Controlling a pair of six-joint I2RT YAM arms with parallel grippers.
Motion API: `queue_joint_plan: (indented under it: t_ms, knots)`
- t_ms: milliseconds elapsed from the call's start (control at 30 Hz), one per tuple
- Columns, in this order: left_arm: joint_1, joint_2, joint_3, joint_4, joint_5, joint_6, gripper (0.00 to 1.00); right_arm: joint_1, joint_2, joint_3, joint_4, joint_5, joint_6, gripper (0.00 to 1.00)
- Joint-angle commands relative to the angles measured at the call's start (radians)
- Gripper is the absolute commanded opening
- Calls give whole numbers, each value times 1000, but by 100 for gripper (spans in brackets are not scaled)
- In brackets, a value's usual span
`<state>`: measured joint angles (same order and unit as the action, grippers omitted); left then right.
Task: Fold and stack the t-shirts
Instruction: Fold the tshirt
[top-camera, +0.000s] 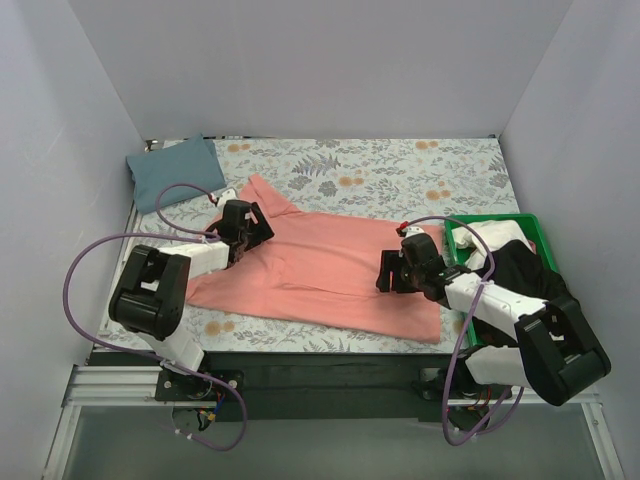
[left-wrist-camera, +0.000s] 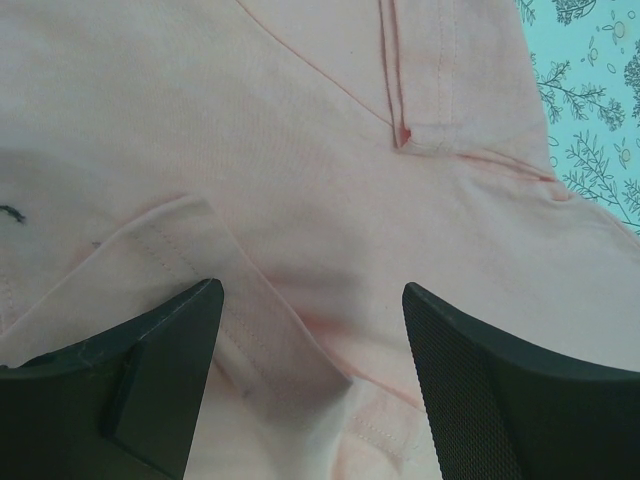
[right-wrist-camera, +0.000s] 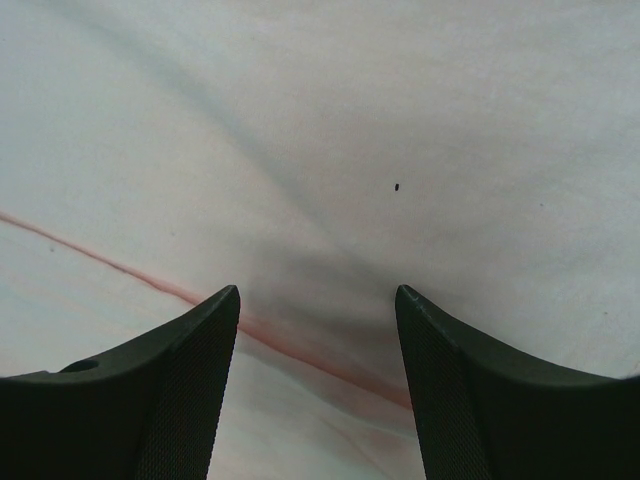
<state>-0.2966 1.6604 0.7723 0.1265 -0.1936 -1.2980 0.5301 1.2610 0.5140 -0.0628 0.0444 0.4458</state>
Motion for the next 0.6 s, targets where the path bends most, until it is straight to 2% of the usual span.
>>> queue_joint_plan:
  t_ms: [0,567]
  knots:
    - [10,-19,-44,-148,-41,-4,72,22,5,-12,-132,9,30,70]
    - [10,-82,-110,-165,-83,-3,74,76,29,11,-117,2,53,71]
